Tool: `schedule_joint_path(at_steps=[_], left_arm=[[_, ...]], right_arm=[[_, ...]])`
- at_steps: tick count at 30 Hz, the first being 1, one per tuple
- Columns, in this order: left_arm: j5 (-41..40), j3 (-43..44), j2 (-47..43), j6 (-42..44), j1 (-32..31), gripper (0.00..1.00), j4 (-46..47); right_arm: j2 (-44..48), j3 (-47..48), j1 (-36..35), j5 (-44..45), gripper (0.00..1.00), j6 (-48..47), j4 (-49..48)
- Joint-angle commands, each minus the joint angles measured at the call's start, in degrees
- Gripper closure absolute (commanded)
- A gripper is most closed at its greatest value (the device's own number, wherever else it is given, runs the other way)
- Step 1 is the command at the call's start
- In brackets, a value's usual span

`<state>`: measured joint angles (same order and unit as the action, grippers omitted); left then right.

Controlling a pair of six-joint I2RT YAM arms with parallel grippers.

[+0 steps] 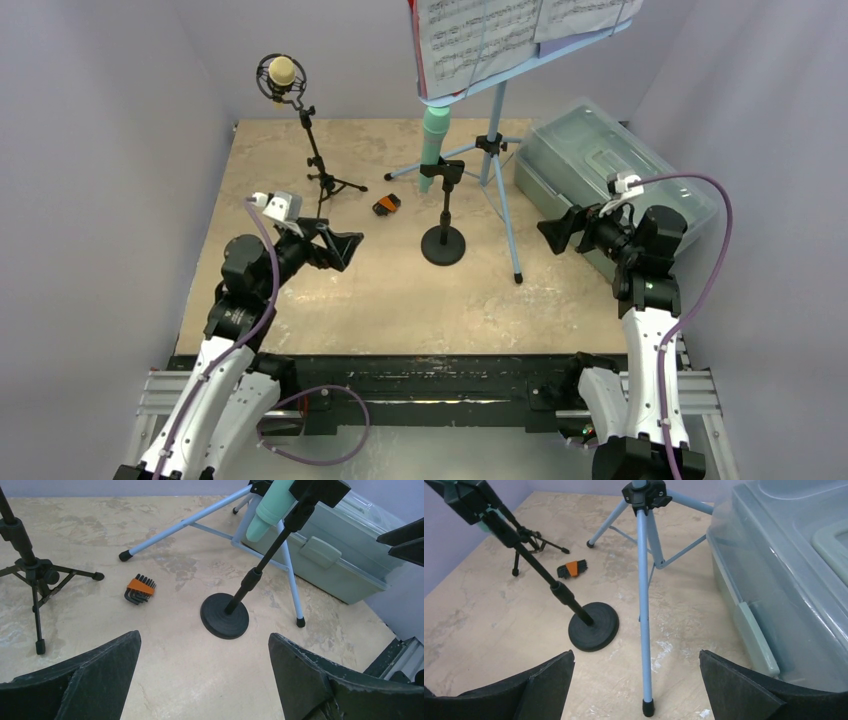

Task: Pack up the instrument practice props
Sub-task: Pick up the microphone stand with the microphone from the center of the board.

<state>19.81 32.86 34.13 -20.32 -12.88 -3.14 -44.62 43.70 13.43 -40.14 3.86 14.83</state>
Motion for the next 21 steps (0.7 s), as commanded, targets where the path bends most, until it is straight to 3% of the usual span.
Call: schedule_joint_path(at_steps=[1, 8, 13, 21], left_arm=[[4.0, 1.0, 2.4, -2.5, 0.0, 0.0, 3.2], [9.8, 0.8, 3.3, -6.1, -0.9, 0.0, 7.1], [8.9, 2.5, 6.9, -1.5, -7.8, 0.04, 11.2], [12.7, 2.8, 19.0, 1.8, -11.1, 0.02, 33.8]], right_arm=[[0.7, 0.4, -0.2, -5.2, 0.01, -6.9, 1.0], [1.2, -1.3, -0.9, -18.7, 0.01, -22.1, 5.9], [0.9, -0.6, -1.8, -25.1, 0.01, -32.7, 13.4], [1.0, -0.4, -3.3, -26.8, 0.01, -38.0, 17.4]])
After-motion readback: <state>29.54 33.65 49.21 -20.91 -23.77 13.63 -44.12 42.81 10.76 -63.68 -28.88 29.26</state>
